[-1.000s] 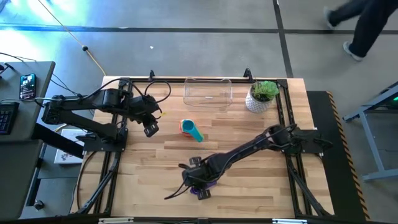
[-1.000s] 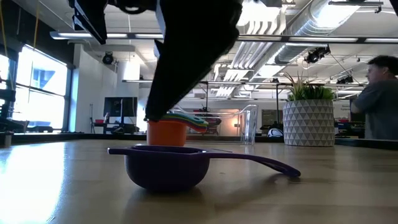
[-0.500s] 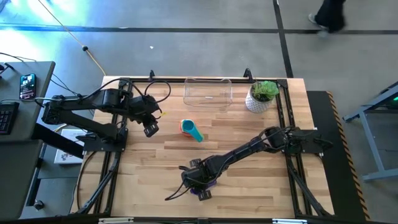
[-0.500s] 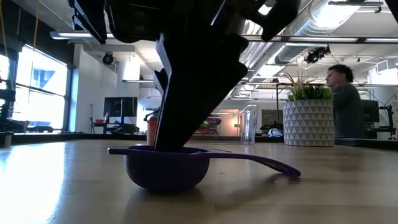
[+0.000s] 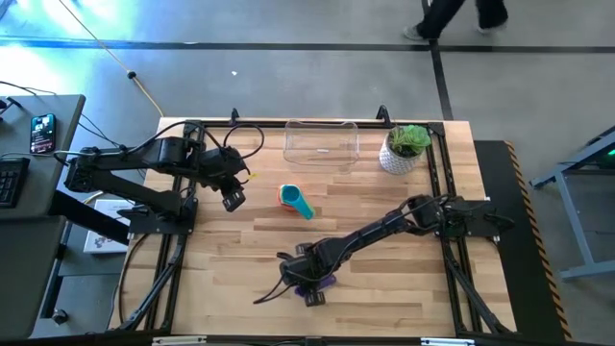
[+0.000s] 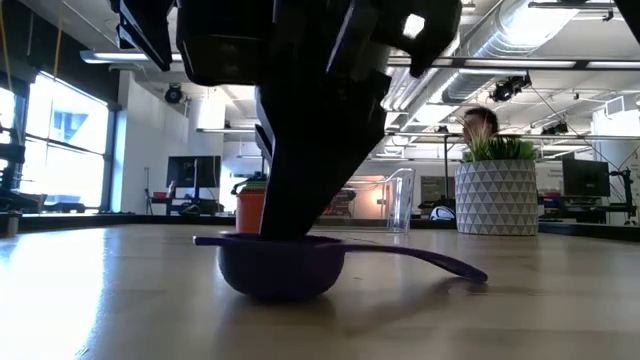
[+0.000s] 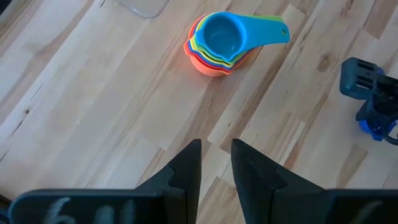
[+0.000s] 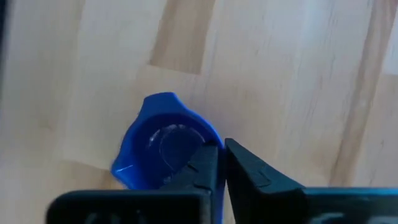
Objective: Nest measuring cups in basket
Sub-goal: Stack the violet measuring cup on the top of the blue measuring cup
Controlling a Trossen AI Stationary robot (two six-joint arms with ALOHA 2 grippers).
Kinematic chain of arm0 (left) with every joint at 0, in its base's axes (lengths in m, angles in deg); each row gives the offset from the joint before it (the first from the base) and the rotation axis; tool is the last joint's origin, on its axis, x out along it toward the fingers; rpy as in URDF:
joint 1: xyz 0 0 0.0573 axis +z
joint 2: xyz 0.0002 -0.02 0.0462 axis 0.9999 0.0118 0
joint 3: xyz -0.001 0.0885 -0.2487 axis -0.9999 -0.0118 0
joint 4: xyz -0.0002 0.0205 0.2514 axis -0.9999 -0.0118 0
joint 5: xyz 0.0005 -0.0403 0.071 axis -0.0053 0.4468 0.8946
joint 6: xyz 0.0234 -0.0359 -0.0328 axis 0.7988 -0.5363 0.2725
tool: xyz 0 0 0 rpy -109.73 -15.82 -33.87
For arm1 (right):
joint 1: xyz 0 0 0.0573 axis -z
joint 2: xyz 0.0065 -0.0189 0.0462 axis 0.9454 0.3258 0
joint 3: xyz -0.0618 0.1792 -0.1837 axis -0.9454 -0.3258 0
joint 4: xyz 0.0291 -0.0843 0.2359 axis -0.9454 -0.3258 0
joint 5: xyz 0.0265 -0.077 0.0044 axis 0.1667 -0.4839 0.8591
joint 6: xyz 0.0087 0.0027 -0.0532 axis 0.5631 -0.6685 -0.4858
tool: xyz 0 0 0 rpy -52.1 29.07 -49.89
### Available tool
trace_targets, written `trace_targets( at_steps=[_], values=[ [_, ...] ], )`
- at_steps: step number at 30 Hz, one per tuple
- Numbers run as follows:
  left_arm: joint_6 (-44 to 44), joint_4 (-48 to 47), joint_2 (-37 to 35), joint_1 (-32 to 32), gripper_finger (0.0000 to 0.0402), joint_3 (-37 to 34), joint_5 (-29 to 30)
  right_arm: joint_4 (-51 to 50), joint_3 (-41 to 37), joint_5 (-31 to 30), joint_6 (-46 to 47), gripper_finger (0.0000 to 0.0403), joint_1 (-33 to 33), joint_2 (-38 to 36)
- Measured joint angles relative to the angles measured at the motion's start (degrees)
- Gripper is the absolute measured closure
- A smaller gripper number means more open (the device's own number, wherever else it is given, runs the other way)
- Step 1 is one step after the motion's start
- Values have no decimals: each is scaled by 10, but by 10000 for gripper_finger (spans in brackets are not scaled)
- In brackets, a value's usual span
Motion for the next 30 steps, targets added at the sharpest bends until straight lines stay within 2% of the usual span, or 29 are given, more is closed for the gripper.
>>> trace_targets(
  at_steps=[15,22,30],
  values=[
    [1,0,0,0,323,0,0,-11,26,7,138,401,36,0],
    [2,0,0,0,323,0,0,-93,72,-4,175,402,62,0],
    [52,0,0,0,323,0,1,-159,119,-19,172,402,106,0]
  ],
)
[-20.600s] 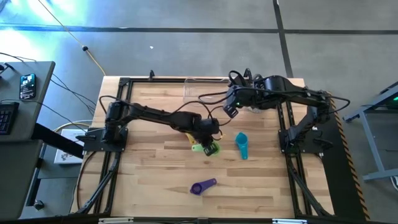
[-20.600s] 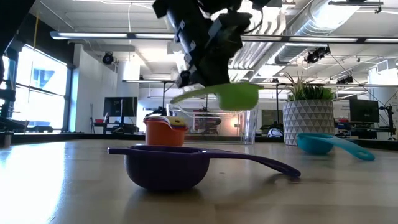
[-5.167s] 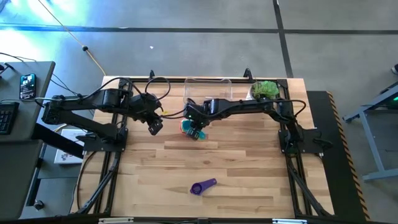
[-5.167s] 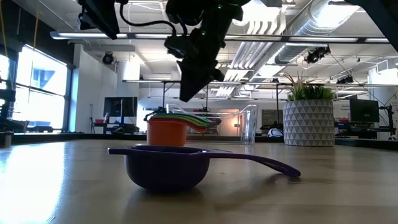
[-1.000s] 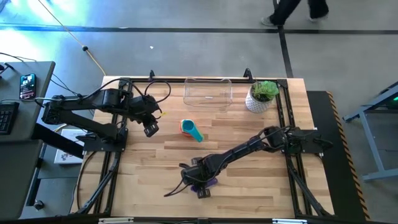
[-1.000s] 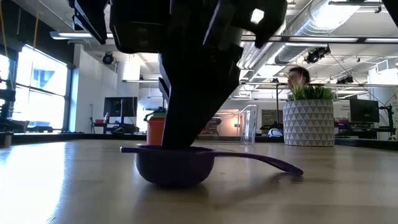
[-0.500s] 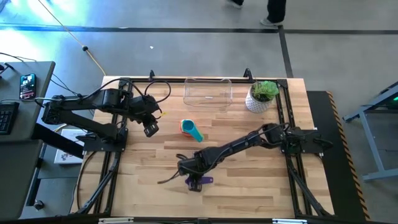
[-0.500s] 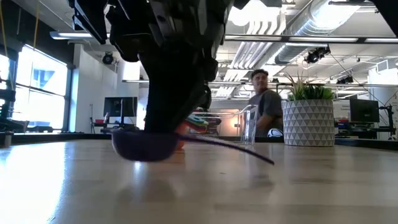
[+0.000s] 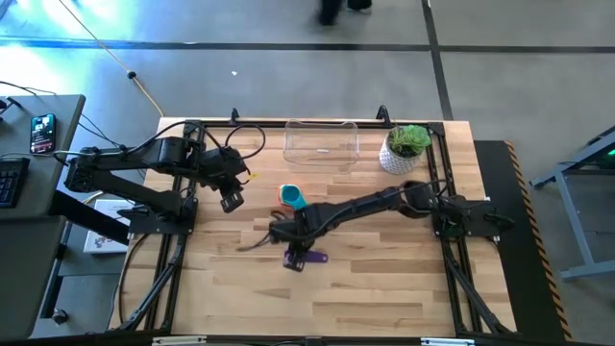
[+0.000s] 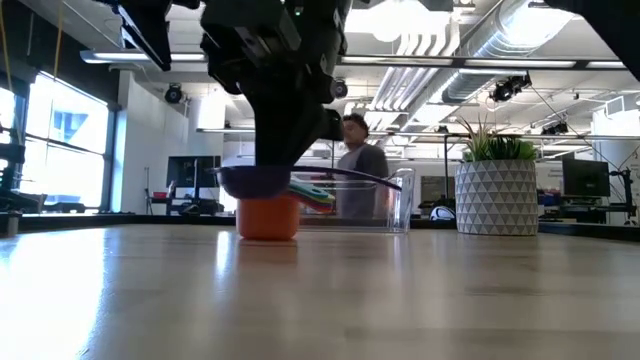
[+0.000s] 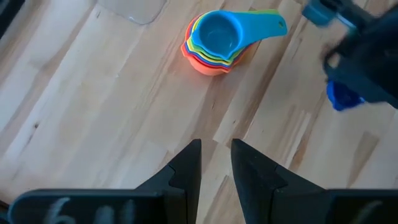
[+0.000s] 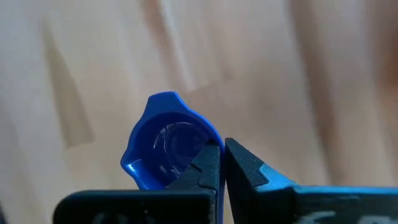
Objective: Nest measuring cups in basket
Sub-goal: Stack the violet measuring cup on the top of the blue measuring cup
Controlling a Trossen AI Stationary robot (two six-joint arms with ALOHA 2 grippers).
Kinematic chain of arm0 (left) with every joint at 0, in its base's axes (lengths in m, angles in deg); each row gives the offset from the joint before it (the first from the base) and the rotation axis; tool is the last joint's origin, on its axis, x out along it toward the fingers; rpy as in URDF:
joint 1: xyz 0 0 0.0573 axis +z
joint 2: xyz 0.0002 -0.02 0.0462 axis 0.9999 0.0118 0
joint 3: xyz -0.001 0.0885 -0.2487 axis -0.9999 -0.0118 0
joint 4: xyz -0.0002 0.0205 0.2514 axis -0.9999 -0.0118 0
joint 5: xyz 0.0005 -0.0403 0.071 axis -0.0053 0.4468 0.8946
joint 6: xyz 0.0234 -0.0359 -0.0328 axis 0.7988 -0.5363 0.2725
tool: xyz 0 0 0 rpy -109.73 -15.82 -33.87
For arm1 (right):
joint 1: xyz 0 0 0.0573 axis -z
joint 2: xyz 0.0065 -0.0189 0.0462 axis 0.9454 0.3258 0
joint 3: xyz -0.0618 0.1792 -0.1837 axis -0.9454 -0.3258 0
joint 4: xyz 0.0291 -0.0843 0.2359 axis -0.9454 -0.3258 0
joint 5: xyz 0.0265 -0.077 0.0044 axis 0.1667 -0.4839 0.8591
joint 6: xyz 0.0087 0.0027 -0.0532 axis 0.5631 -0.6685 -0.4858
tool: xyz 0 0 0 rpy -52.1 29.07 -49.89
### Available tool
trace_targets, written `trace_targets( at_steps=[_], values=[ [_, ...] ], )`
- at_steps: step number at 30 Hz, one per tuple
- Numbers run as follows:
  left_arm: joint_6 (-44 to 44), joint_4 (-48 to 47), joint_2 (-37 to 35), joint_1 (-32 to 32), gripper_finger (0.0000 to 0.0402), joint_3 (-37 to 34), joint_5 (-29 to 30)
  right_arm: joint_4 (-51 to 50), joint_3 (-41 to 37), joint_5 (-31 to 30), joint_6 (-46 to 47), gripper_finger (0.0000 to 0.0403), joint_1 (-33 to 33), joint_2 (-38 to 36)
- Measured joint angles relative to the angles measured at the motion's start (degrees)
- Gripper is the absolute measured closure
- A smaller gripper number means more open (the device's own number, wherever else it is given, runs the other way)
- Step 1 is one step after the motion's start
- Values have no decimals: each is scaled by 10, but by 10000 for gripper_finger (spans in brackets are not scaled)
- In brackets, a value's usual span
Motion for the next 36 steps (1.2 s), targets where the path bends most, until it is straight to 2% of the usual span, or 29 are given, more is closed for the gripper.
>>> trace_targets(
  at_steps=[6,14,22,27,32,36],
  values=[
    [11,-1,-23,1,323,0,28,-23,28,-4,-10,402,46,0],
    [18,-2,-85,14,323,0,31,-31,71,0,20,403,101,0],
    [12,-2,-137,28,323,0,33,-110,116,-56,115,403,137,0],
    [12,-2,-151,34,323,0,35,-114,115,-84,166,403,144,0],
    [12,-2,-154,34,323,0,37,-112,115,-126,191,403,144,0],
    [12,-2,-153,34,323,0,37,-110,115,-135,195,403,146,4]
  ],
)
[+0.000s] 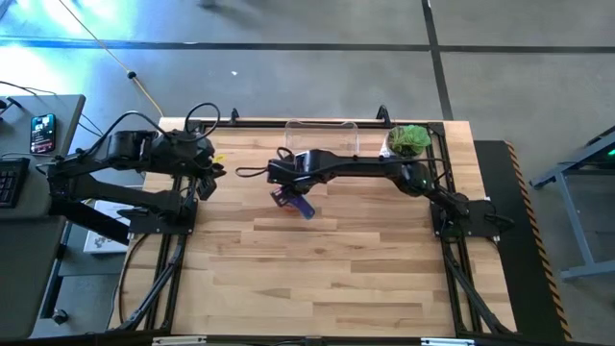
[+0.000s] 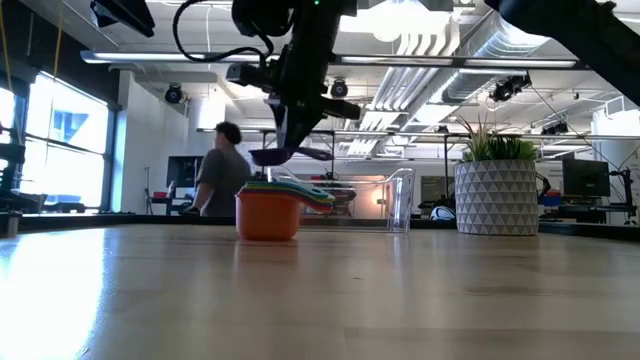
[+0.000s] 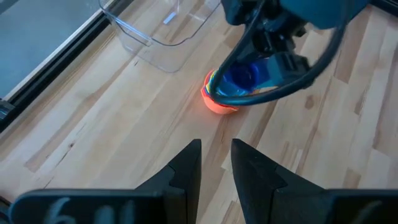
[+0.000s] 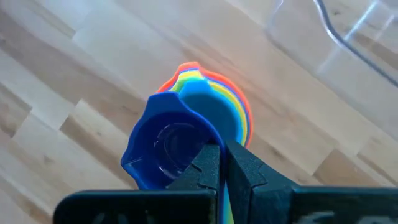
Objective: Nest measuring cups in basket
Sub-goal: Stack the violet measuring cup on the top of the blue measuring cup
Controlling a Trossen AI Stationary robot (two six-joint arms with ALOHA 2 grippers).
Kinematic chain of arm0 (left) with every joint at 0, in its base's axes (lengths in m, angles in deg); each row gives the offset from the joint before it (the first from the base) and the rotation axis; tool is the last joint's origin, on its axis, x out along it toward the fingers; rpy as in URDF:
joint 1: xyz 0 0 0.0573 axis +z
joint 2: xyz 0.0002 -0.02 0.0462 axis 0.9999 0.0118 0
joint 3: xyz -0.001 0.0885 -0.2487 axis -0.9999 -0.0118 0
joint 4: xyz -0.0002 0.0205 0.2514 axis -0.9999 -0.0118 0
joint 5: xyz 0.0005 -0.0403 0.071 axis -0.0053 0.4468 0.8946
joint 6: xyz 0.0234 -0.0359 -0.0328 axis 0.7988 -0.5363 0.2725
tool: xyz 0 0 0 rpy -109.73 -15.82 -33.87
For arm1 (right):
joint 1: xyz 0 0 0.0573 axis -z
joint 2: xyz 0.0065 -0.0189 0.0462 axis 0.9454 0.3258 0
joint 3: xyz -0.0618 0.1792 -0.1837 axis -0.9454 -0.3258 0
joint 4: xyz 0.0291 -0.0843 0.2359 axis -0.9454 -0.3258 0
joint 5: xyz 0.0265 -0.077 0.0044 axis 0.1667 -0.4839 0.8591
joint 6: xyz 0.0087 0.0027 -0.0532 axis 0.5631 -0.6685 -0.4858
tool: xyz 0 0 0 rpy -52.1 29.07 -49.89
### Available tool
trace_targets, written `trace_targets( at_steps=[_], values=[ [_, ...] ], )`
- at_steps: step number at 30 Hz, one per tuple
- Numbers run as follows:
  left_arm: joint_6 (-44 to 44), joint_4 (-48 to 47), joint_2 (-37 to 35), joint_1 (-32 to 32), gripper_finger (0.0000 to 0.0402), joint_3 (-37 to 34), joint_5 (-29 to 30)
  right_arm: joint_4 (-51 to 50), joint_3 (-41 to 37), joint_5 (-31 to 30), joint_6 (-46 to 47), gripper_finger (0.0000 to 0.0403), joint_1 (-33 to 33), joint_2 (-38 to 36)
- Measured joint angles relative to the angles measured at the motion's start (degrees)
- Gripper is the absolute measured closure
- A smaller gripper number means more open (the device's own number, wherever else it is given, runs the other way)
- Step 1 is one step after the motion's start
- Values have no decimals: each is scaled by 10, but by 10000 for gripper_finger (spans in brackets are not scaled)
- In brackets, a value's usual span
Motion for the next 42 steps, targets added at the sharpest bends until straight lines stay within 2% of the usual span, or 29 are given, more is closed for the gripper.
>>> trace_targets(
  at_steps=[10,42],
  values=[
    [0,0,0,0,323,0,0,-2,-1,-12,-14,403,0,20],
    [-1,0,0,0,323,0,0,3,-1,-9,-41,391,5,21]
  ],
)
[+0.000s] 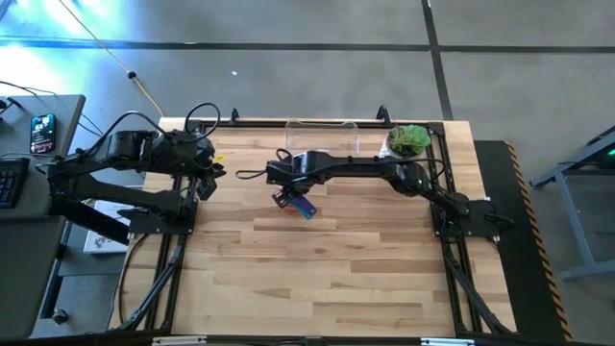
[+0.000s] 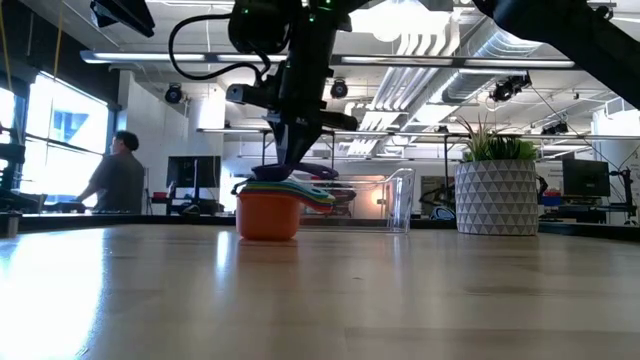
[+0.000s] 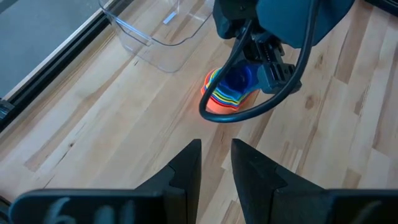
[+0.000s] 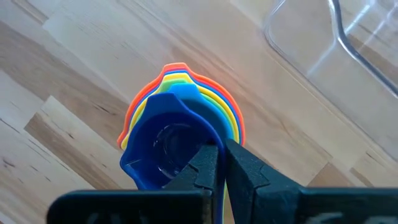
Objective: Nest measuring cups in basket
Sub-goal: Stack the violet measuring cup on the top of the blue measuring cup, then put the stacked measuring cups into the transparent bin
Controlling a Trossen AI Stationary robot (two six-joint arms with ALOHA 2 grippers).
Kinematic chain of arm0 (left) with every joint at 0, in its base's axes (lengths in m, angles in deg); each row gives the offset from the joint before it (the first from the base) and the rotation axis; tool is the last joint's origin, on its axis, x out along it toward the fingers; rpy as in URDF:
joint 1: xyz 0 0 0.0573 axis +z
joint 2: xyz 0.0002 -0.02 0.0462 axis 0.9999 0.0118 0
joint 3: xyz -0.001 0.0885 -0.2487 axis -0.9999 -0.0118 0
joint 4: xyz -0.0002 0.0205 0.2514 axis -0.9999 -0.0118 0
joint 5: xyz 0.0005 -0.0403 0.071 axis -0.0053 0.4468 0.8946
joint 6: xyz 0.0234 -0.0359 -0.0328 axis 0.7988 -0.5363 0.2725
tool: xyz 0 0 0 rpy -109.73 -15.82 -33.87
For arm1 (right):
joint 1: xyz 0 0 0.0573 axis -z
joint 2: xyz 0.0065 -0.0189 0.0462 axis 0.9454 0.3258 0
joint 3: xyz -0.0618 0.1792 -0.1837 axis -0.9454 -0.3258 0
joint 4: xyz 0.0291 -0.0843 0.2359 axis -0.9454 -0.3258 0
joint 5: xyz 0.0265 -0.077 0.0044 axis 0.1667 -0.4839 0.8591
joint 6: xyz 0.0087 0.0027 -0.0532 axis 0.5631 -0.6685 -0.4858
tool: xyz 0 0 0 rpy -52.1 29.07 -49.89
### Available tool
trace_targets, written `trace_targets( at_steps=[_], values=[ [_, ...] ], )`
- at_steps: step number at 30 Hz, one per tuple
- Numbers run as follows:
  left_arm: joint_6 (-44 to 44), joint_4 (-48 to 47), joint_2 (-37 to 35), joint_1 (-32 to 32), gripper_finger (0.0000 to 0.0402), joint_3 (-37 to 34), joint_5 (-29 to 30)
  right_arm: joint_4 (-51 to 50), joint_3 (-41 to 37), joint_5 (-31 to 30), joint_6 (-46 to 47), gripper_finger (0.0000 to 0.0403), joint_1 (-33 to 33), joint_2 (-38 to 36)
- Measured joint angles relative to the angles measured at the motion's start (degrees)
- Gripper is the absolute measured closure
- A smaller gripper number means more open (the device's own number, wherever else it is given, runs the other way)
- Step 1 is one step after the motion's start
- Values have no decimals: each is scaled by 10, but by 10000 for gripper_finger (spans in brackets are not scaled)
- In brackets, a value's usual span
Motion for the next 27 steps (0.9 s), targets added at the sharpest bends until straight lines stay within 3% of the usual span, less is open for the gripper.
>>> trace_targets(
  at_steps=[12,18,27],
  values=[
    [-3,0,0,0,323,0,0,0,0,7,0,321,2,0],
    [-14,0,-2,0,323,0,0,0,0,13,0,305,7,0],
    [-59,2,-47,-17,323,0,12,-4,20,122,1,304,30,-1]
  ],
)
